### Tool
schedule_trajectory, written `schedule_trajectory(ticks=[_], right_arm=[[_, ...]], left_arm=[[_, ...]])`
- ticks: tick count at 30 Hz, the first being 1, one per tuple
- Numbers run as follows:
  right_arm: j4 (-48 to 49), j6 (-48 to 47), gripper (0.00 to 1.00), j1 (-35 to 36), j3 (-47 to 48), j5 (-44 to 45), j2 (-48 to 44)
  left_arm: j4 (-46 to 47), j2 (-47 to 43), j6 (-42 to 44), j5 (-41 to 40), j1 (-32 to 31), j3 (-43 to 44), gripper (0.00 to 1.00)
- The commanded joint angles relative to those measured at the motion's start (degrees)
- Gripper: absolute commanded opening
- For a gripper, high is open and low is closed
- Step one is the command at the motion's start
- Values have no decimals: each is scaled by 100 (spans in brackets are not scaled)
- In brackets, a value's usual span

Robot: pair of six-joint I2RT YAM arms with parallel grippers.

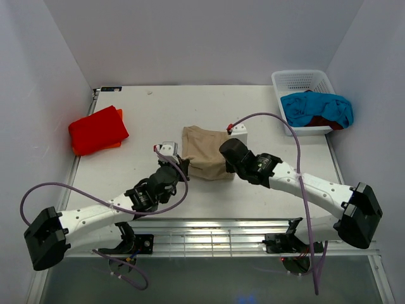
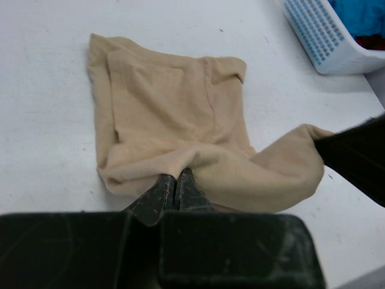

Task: Fold and stack the t-shirts
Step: Fold the tshirt

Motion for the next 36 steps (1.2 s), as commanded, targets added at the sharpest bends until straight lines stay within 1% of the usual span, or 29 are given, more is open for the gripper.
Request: schedule_trajectory(ticks=[1,2,3,8,9,13,16,22,26,32,36], right_arm=[[571,-513,8,-456,187,-9,243],[711,-636,8,-552,205,-114,305],[782,-698,8,-710,214,-150,367],[1203,-1032,8,-1141,389,-457,824],[1257,-1137,8,-1194,442,-493,963],[1389,-1383,8,-1414,758,-625,1342],[1433,-1541,8,-1546,1074,-695,1632],[1442,-1744,8,-1757,1611,-695,2028],[1520,-1911,8,-2055,1953,-879,2361],[1863,-2175,8,-2363,2436,-1108,3100],[2267,-2298,8,-2557,2735,-1327,3740]], left_arm=[[1089,354,558,934,861,-131,0],[1326,469,698,1058,1124,-131,0],[1415,592,752,1311,1240,-70,0],[2047,1365,989,1946,1854,80,0],[2127,1462,1042,2138,1934,98,0],[2391,2007,1139,2552,2321,334,0],[2602,2438,1235,2789,2497,554,0],[2778,3079,1323,3062,2778,1020,0],[2840,3642,1420,3282,3050,1494,0],[2972,4432,1376,3467,3429,2040,0],[3086,4916,1288,3616,3622,2391,0]])
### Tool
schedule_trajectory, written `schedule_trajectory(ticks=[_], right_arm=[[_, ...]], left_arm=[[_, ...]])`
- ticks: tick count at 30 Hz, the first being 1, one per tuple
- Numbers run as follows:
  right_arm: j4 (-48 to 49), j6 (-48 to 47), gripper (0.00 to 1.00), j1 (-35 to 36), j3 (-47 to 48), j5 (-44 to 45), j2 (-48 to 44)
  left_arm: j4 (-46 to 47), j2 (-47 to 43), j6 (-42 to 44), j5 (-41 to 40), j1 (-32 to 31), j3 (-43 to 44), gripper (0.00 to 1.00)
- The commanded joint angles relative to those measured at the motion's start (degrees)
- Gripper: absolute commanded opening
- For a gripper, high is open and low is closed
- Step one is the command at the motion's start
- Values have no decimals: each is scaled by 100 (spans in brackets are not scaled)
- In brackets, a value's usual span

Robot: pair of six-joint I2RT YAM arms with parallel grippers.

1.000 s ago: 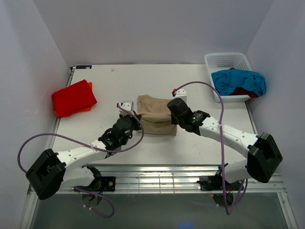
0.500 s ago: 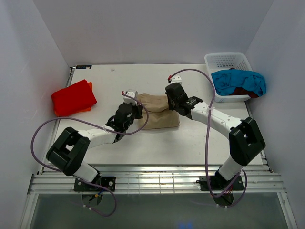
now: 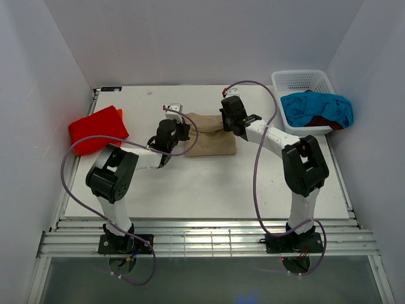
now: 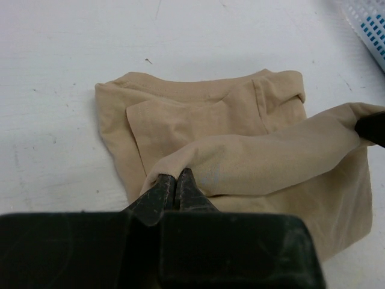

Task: Fold and stack the t-shirts
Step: Fold the tshirt, then neatly place the folded tshirt to the corner

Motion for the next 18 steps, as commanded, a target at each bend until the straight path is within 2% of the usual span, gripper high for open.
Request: schedule_trajectory(ticks=[1,10,13,14,15,16,17,18], right_arm=[[598,-263,8,-170,471,-187,426],[1064,-430,8,-408,1631,-258,1437],[1344,-387,8,-469,1860,58,1666],[1720,-378,10,-495,1852,259,1701],[1967,-430,16,-504,1826,305,1771],[2230,-517,25,-522,1800,323,1815],[2659,-640,41,-531,1826,410,1877],[2794,-841,46,-531,1895,524,1999]], left_arm=[[249,244,-56,218,199,424,0],[539,912,41,86,323,1127,0],[810,1271,85,-404,341,1514,1],[899,1377,119,-571,349,1620,9],[978,1483,146,-1095,349,1838,18],[1144,1667,155,-1396,349,1927,44],[1207,1729,172,-1712,349,2033,52],[1260,1791,303,-2212,349,2199,57]])
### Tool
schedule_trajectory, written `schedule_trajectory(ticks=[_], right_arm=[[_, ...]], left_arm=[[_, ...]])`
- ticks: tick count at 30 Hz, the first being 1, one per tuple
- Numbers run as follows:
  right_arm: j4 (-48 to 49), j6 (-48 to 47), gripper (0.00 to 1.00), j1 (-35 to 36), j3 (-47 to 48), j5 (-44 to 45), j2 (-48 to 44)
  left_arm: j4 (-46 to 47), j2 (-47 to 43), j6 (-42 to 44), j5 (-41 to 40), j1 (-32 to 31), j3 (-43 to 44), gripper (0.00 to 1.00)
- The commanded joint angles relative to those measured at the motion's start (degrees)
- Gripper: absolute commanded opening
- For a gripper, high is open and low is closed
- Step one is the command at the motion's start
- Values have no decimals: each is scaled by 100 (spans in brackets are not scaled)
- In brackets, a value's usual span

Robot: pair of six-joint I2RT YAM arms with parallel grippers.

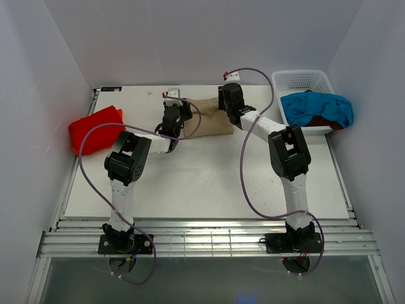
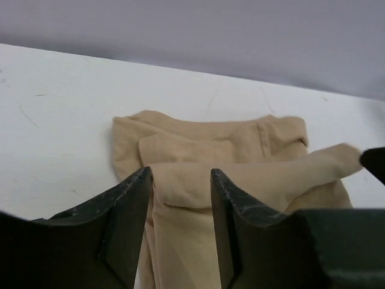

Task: Fold and stack the t-shirts
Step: Neatly place the folded tshirt to the corner

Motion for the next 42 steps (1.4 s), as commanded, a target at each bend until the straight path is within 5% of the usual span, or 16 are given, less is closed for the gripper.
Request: schedule_trajectory(ticks=[1,2,6,10,13,14,15,18,20,21,25,30,38,42], right_arm=[[1291,-450,69,-81,483,603,380],[1345,-511,97,-89,546,639,390],[1791,-774,97,-125,162,456,23],[2170,-618,99,-125,-717,-333,-532],[2032,-337,62,-125,-895,-1018,-612],[1865,-284,19,-125,-799,-1187,-481],[1664,-196,8,-125,-476,-1389,-402],[1109,-29,8,-134,122,-2670,2],[811,68,8,-133,405,-3428,344],[705,146,8,-134,545,-3578,451],[28,270,8,-134,1458,-4149,1101],[-981,490,8,-160,2040,-4326,1734],[-2169,657,8,-160,1865,-4116,1805],[-2381,745,8,-142,1034,-3993,1516]], left_arm=[[530,132,265,-1549,63,465,62],[565,107,335,-1734,63,527,63],[943,-227,599,-2122,63,378,66],[970,-640,311,-1563,11,-77,66],[769,-737,152,-1184,-103,-220,62],[559,-720,73,-1095,-104,-176,53],[96,-694,-50,-1068,-104,-132,40],[-400,-737,-288,-857,-104,-175,11],[-471,-825,-393,-673,-104,-333,19],[-489,-869,-403,-516,-69,-482,38],[-821,-887,-595,458,150,-572,64],[-701,-772,-1306,2094,686,-738,66],[-533,-685,-1790,3273,1047,-861,68],[-367,-877,-1958,3441,1083,-1238,70]])
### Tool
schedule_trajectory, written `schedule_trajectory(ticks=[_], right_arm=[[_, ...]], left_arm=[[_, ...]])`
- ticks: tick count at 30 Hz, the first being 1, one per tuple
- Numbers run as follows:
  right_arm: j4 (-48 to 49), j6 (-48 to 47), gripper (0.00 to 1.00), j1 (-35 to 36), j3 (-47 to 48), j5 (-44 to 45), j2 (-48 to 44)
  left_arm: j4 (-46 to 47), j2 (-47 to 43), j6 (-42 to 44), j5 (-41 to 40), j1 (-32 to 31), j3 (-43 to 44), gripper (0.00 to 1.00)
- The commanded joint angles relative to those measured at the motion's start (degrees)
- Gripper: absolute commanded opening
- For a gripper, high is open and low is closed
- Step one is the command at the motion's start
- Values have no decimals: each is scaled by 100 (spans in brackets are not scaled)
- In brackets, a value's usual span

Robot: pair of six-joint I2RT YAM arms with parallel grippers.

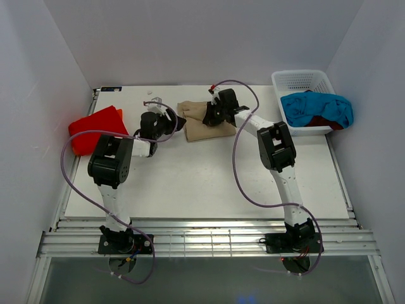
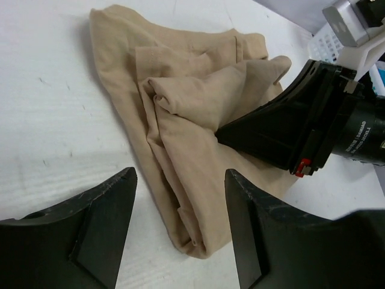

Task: Fold and stack the t-shirts
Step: Neatly place the folded tshirt to the corner

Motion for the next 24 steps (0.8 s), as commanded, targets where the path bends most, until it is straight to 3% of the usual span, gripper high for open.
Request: schedule_trajectory(ticks=[1,11,18,24], right_arm=[[-1024,83,8,50,-921,191,-336],[-40,495,8,603,-3820,798,-2058],[180,812,8,1307,-4491,1387,-2560],[259,1005,8,1536,-4641,1624,-2727]], left_arm=[[267,-527,-325,571,9,-408,71],[1296,-2153,-1002,1020,-149,-2790,73],[1674,-2795,-1363,748,-579,-3933,73],[1141,-3595,-1451,-288,-939,-4821,74]])
